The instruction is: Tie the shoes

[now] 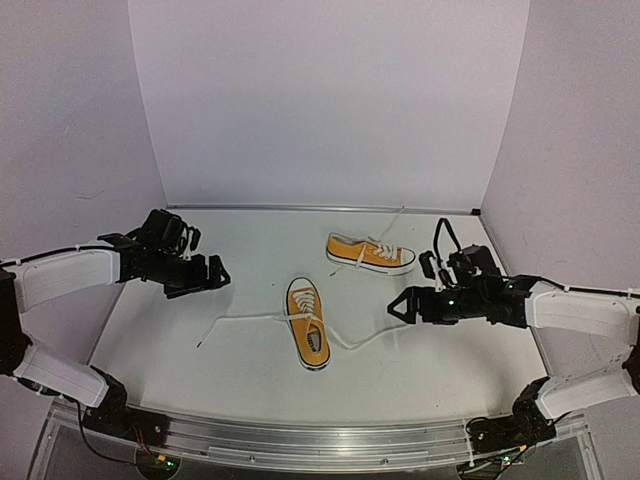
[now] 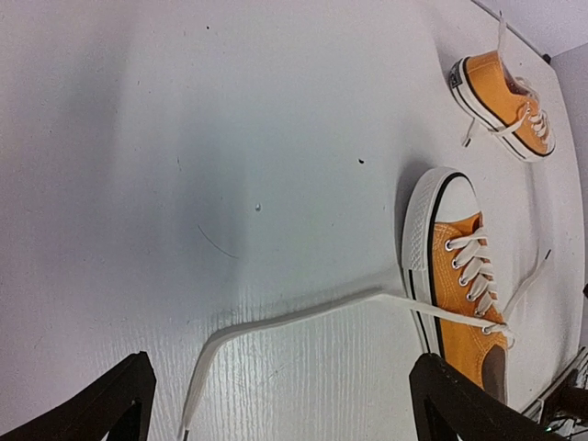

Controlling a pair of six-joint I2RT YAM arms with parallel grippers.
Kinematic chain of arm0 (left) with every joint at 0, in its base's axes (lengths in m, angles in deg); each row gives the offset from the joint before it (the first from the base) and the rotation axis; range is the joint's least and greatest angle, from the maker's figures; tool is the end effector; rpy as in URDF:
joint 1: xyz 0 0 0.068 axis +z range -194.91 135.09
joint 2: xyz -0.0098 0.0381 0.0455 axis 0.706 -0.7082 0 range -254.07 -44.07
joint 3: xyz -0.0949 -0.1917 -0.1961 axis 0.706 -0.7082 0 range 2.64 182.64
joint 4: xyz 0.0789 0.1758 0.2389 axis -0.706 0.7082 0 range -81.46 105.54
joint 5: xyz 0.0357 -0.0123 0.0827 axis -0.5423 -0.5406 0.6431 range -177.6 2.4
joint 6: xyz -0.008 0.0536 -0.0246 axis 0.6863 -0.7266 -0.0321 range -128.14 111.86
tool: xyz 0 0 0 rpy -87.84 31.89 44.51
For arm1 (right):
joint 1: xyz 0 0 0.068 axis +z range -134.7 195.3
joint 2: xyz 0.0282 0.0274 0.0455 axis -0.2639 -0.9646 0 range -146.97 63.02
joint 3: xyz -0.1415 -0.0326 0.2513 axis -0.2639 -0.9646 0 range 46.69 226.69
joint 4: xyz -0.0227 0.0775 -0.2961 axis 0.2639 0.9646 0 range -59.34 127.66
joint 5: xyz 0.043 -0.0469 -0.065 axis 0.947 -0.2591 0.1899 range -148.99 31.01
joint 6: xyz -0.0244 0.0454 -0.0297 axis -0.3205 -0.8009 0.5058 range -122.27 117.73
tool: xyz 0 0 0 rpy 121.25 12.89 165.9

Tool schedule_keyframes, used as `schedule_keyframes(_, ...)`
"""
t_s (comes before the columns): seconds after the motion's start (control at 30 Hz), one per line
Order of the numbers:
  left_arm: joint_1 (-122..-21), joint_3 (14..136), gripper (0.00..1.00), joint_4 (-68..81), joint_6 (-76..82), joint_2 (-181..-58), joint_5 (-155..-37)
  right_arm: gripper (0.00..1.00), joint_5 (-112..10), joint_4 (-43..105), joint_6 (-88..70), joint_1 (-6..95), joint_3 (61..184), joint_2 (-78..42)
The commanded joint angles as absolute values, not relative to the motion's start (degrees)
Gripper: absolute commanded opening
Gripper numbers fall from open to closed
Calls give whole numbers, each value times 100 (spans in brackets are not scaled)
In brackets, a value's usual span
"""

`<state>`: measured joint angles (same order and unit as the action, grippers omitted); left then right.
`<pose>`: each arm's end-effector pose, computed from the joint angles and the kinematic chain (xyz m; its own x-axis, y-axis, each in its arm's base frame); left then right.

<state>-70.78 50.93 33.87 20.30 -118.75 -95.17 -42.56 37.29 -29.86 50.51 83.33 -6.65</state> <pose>0.2740 -0.1393 0.2169 -0.8620 -0.1067 -0.4955 0.1085 0.9161 -0.3860 0.2295 0.1770 0.1946 -0.8007 -0.0214 -0.5986 -0.4063 0.7537 0.5166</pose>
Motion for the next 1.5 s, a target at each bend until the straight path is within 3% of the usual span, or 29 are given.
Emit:
schedule_keyframes(0.0, -7075, 5079, 100, 2827, 2360, -11518, -9036, 95, -3628, 3370, -2569, 5585, 8715, -1026)
schedule_keyframes(0.2, -7031, 5401, 100, 2956, 1443, -11396, -9734, 85, -3137, 2710, -2405, 6309, 9080, -2304)
schedule_keyframes(0.43, -7127, 5690, 99, 3309, 690, -12152, -10769, 83, -2783, 2053, -2491, 6776, 9583, -3309)
schedule_keyframes(0.77, -7778, 6120, 98, 3940, 34, -13049, -9890, 81, -2502, 1622, -2619, 7036, 10231, -4259)
schedule_keyframes(1.0, -7922, 6546, 91, 4184, -555, -13453, -9793, 81, -2436, 1598, -2675, 7062, 10129, -3949)
schedule_keyframes(1.2, -8092, 7131, 75, 4352, -1392, -14093, -9733, 82, -2747, 1632, -2812, 7021, 9649, -3210)
schedule_keyframes(1.47, -8439, 8008, 65, 5042, -2317, -15270, -9105, 80, -2979, 1834, -3121, 6499, 9013, -2175)
